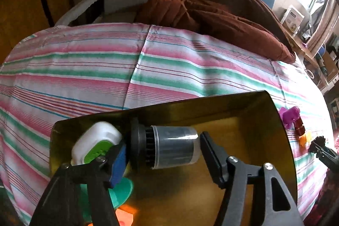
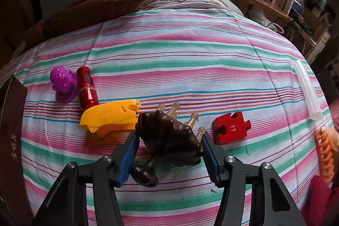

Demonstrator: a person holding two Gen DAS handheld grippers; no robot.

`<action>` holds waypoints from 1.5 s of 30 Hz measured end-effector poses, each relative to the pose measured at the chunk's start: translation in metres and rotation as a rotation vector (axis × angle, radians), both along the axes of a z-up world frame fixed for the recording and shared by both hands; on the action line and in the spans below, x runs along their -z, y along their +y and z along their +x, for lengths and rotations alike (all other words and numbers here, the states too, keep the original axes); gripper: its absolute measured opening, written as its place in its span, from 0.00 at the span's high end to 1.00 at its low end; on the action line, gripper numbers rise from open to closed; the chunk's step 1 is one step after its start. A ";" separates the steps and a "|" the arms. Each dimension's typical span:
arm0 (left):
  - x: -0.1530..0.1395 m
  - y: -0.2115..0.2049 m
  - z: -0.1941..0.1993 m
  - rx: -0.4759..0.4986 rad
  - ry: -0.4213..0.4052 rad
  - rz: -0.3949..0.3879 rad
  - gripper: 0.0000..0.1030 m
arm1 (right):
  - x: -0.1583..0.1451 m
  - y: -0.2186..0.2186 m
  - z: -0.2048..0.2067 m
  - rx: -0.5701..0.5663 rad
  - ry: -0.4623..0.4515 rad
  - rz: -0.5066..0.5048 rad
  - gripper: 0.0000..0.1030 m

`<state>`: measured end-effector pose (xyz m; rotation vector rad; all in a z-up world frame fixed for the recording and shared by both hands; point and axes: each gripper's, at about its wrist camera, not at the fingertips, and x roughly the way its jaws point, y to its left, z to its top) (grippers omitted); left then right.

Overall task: Organize rigid objects
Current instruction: 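Lower the grey cup into the tray and open the left gripper, then lift the brown spiky toy and carry it toward the tray with the right gripper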

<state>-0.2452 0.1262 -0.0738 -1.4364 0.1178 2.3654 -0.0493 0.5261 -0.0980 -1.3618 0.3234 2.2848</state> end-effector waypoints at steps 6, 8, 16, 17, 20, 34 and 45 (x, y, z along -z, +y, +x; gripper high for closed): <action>-0.019 -0.008 0.015 0.015 0.047 0.025 0.31 | 0.000 0.000 0.000 0.000 0.001 -0.001 0.43; -0.026 -0.010 0.025 0.027 0.067 0.031 0.30 | 0.000 0.000 0.000 0.000 0.001 -0.001 0.43; -0.048 -0.020 0.095 0.026 0.189 -0.005 0.30 | 0.000 -0.001 0.000 -0.002 0.000 0.004 0.43; -0.050 -0.022 0.103 0.021 0.203 -0.010 0.30 | 0.000 0.000 0.000 0.000 0.001 0.001 0.43; -0.057 -0.027 0.131 -0.008 0.280 -0.031 0.30 | 0.000 0.001 0.001 0.010 0.005 -0.011 0.43; -0.056 -0.045 0.195 -0.063 0.321 -0.060 0.31 | 0.000 -0.004 0.000 -0.009 -0.005 0.024 0.43; -0.054 -0.054 0.216 -0.059 0.318 -0.064 0.30 | 0.000 -0.014 0.001 -0.047 -0.011 0.031 0.43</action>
